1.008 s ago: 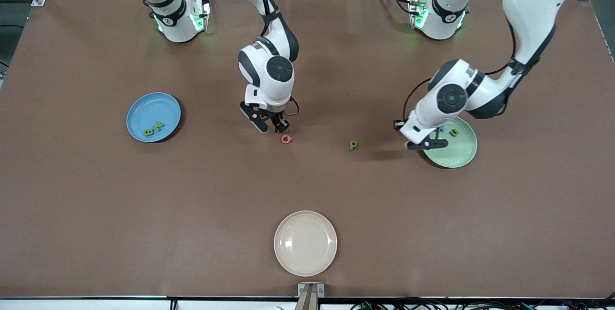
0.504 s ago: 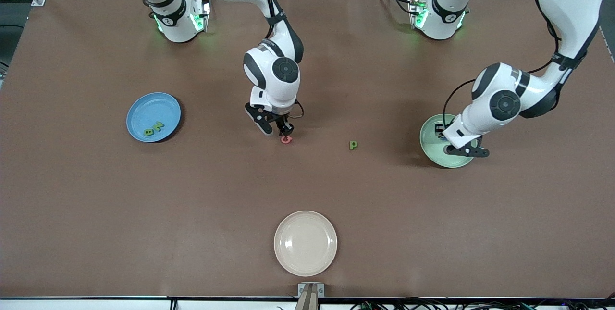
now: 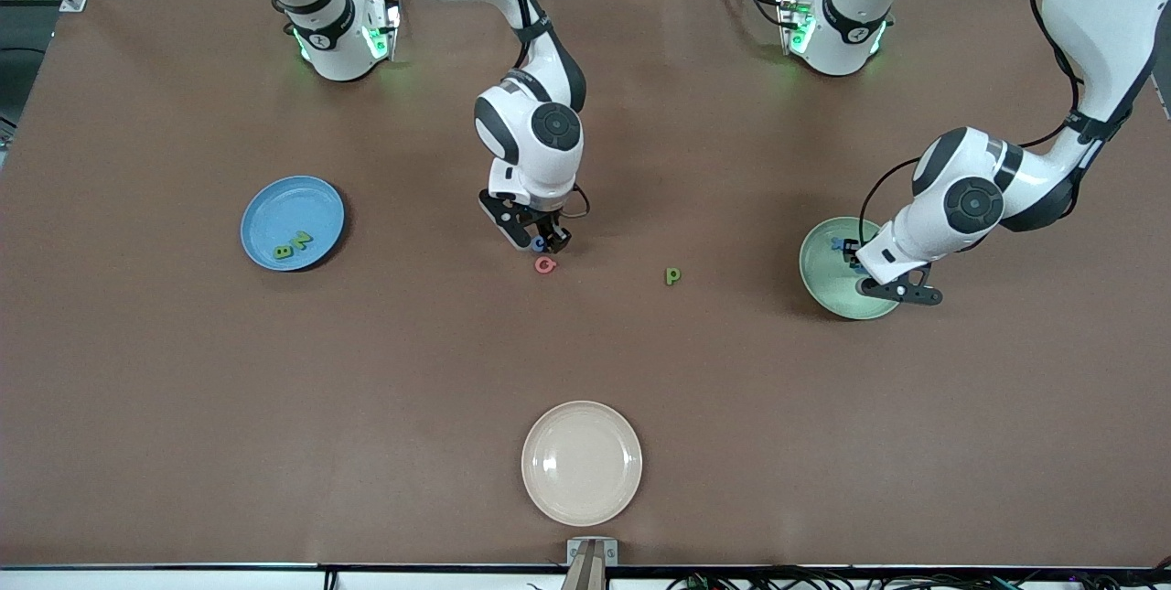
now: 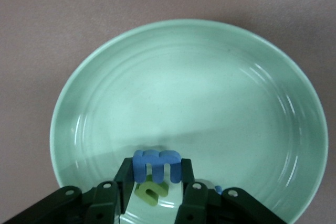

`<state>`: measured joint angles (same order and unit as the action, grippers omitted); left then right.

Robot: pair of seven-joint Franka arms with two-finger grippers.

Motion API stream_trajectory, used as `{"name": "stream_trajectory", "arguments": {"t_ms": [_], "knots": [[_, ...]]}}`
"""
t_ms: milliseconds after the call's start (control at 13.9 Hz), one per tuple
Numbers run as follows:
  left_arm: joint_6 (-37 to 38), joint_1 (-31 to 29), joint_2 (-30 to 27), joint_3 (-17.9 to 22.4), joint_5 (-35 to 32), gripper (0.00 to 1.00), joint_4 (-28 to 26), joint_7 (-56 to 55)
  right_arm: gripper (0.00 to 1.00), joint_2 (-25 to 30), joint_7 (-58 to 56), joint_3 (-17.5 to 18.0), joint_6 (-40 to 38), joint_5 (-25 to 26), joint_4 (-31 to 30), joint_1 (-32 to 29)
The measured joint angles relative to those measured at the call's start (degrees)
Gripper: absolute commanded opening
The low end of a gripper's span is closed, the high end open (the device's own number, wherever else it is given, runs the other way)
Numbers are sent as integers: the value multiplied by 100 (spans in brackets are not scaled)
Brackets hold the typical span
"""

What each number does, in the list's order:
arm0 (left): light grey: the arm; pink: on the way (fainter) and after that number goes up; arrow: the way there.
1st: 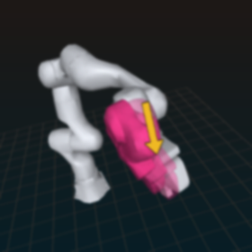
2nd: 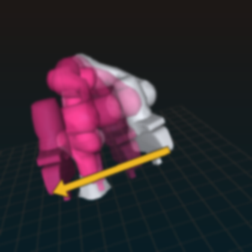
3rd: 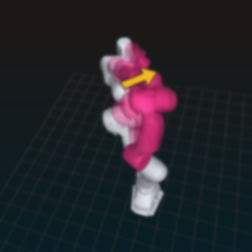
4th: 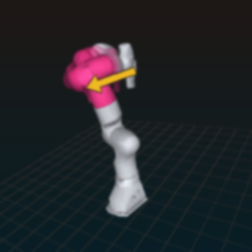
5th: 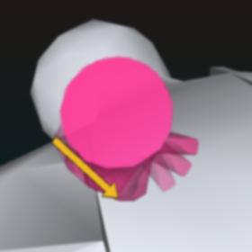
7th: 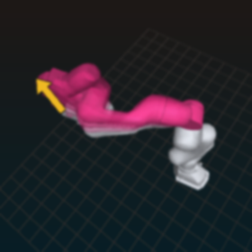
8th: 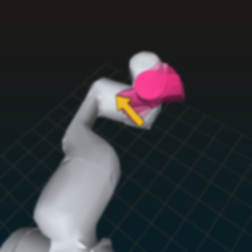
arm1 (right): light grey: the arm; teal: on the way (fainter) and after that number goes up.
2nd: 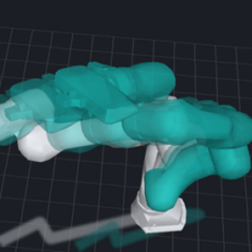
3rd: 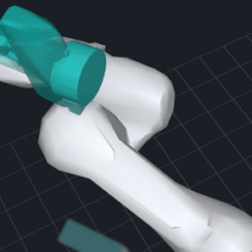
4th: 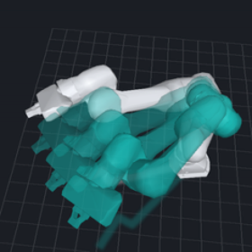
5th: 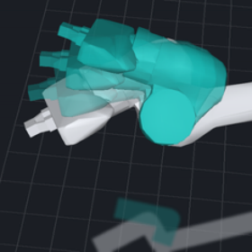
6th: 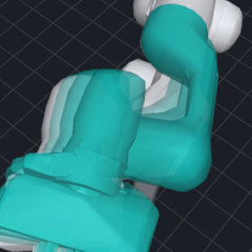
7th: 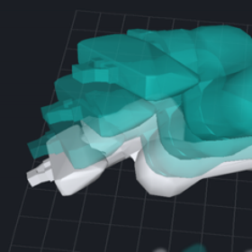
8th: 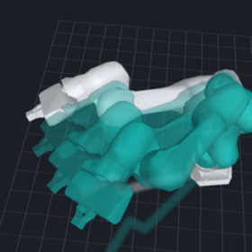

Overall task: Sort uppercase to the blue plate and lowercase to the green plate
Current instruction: 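Release the m on the green plate while the right gripper grasps the G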

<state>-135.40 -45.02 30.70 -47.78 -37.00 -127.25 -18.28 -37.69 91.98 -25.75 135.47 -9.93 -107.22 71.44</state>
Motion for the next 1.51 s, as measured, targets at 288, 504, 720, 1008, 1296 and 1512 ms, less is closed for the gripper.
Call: {"name": "stream_trajectory", "arguments": {"t_ms": [288, 504, 720, 1008, 1296, 1512], "knots": [[-6, 0, 231, 0, -252, 29, 102, -7, 76, -9, 77, 23, 0, 0, 1, 1], [-7, 0, 260, -3, -257, 94, 124, -7, 73, -25, 79, 17, 0, 0, 1, 0], [-10, 7, 260, -83, -267, 99, 167, -8, 67, -42, 79, 13, 0, 0, 1, -4], [186, 16, 256, -731, -268, 99, 260, -800, 59, -50, 78, -5, 8, 0, 4, -44], [393, 707, 258, -1128, -267, 99, 537, -2451, 49, -52, 75, -10, 40, 0, 7, -85], [437, 1643, 388, -1079, -266, 99, 857, -3768, 35, -52, 74, -6, 102, 0, 12, -90]]}}
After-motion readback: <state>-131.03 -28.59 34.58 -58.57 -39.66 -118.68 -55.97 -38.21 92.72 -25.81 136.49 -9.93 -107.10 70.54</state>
